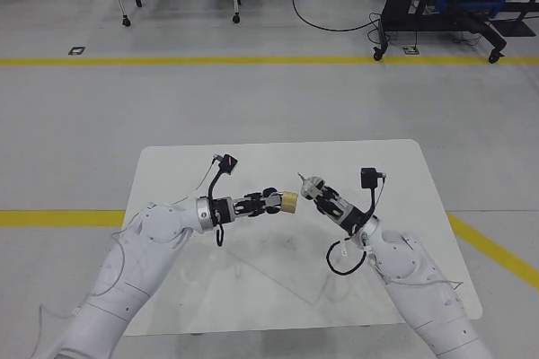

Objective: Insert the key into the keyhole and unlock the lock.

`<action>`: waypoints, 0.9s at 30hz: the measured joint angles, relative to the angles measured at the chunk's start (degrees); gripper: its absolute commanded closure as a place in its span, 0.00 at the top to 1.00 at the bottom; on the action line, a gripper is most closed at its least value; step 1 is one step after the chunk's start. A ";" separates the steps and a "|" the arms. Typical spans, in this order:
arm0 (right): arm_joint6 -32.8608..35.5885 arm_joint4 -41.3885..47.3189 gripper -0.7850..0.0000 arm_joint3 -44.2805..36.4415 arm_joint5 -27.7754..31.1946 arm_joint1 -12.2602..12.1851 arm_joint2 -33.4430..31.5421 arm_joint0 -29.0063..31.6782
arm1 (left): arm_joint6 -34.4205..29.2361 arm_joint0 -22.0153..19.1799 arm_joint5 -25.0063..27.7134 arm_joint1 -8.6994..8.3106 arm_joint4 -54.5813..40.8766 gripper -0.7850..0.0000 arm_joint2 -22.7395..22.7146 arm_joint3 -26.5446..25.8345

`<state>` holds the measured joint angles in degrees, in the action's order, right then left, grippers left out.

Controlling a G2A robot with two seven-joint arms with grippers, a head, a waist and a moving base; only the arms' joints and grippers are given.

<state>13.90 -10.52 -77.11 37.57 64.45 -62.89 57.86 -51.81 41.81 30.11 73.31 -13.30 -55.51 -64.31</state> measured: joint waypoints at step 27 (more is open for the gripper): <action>10.16 4.81 0.00 -9.15 4.28 -0.60 -4.89 1.59 | -8.31 -2.93 -6.93 3.78 -28.18 0.00 0.76 15.09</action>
<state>24.06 -5.72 -86.25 41.85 63.85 -67.79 59.44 -60.12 38.89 23.18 77.09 -41.48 -54.75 -49.22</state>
